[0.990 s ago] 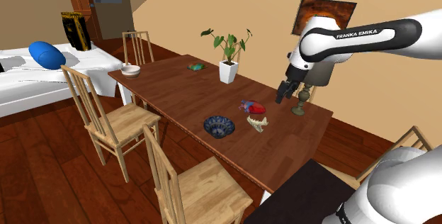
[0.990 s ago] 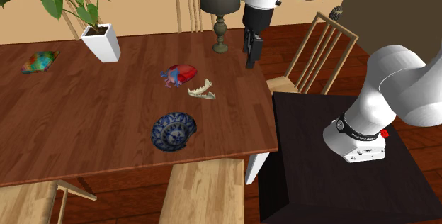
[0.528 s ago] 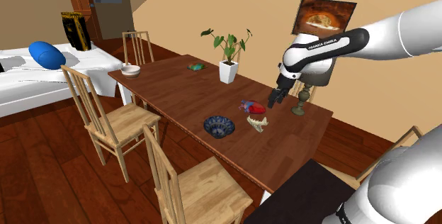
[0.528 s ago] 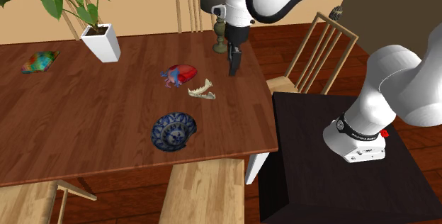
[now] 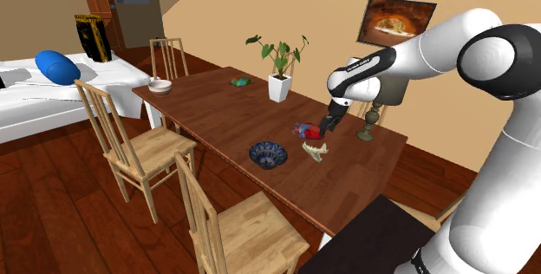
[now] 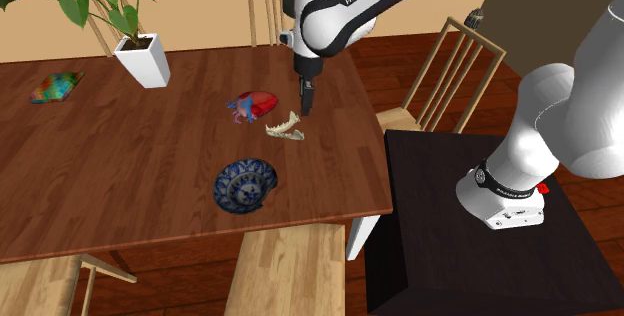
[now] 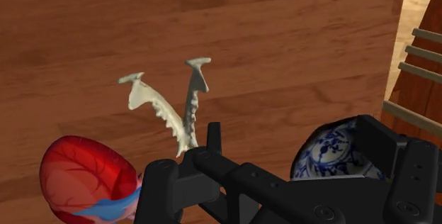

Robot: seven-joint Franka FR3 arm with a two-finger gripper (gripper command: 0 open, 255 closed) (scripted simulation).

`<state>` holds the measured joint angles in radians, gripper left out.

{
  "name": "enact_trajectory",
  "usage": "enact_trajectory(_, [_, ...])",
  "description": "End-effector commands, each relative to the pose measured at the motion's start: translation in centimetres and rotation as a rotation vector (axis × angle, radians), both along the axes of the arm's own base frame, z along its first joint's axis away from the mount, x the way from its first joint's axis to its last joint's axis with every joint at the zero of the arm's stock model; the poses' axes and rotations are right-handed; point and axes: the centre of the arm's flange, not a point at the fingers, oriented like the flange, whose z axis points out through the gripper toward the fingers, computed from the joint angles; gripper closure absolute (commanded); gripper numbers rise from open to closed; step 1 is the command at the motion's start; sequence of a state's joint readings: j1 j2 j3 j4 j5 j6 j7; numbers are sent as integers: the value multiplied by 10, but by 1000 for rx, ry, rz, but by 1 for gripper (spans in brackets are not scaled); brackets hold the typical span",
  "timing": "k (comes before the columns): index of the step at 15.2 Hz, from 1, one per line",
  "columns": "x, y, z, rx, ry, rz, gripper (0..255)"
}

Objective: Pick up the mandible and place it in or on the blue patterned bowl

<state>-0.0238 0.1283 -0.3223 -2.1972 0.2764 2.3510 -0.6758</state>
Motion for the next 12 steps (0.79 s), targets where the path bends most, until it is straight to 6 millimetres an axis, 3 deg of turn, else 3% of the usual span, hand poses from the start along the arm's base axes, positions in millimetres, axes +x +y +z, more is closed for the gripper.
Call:
enact_trajectory(1, [15,-9,-19,4,-3,8,0])
enact_trajectory(12, [102,-63,-123,23,-17,45,0])
